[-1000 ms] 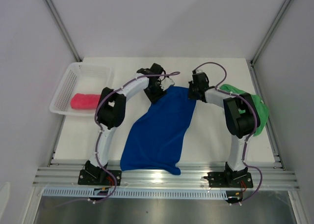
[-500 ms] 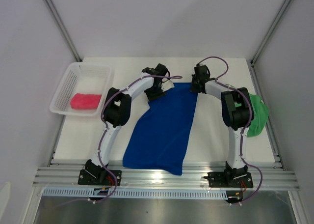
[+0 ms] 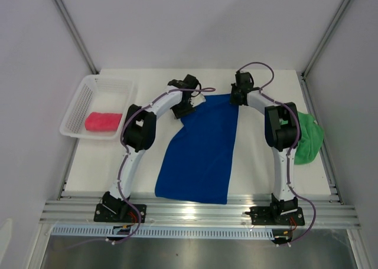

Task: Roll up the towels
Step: Flatten the towel

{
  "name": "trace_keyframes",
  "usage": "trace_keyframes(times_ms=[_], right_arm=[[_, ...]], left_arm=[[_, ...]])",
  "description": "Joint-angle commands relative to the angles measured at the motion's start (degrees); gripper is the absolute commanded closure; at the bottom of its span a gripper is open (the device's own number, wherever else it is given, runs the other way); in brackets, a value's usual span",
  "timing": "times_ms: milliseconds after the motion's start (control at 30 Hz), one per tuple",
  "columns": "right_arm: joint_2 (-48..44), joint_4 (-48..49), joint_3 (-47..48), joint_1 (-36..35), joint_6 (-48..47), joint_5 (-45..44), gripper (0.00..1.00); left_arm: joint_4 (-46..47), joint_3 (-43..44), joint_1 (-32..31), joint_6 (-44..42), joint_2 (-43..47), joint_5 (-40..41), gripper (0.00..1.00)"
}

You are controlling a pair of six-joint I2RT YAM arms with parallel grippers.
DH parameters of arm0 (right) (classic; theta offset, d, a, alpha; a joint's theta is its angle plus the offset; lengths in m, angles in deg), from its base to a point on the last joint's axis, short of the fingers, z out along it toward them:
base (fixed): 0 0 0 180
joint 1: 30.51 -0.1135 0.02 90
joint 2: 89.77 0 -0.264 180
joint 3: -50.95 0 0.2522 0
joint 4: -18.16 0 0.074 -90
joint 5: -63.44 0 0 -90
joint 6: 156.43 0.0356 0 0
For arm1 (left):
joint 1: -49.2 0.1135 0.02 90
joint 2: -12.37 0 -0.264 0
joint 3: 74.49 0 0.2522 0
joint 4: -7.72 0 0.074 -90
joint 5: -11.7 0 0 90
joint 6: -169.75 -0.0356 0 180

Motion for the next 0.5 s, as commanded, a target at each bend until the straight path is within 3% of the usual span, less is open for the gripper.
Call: trace_keyframes(times_ms=[0, 100, 233, 400, 467], right_arm=[[-4.1, 0.3, -1.8, 0.2, -2.7, 4.6, 0.93], [-9.5, 3.8, -5.8, 0.2, -2.5, 6.1, 0.93], [-15.3, 9.8, -10.5, -0.2, 1.5, 10.6, 0.9], [-18.7, 10.3, -13.6, -2.7, 5.0, 10.2, 0.86], [-20.8, 10.3, -16.2, -2.2, 6.8, 10.4, 0.87]], left_arm=[[2.6, 2.2, 1.3, 2.4, 2.1, -0.2, 0.42], [4.5, 2.1, 2.8, 5.9, 7.4, -8.5, 0.43], [9.0, 2.4, 4.4, 10.5, 11.4, -12.8, 0.39], [10.8, 4.0, 5.7, 12.7, 10.0, -21.0, 0.3], [9.7, 6.8, 5.1, 10.7, 7.3, -19.7, 0.28]])
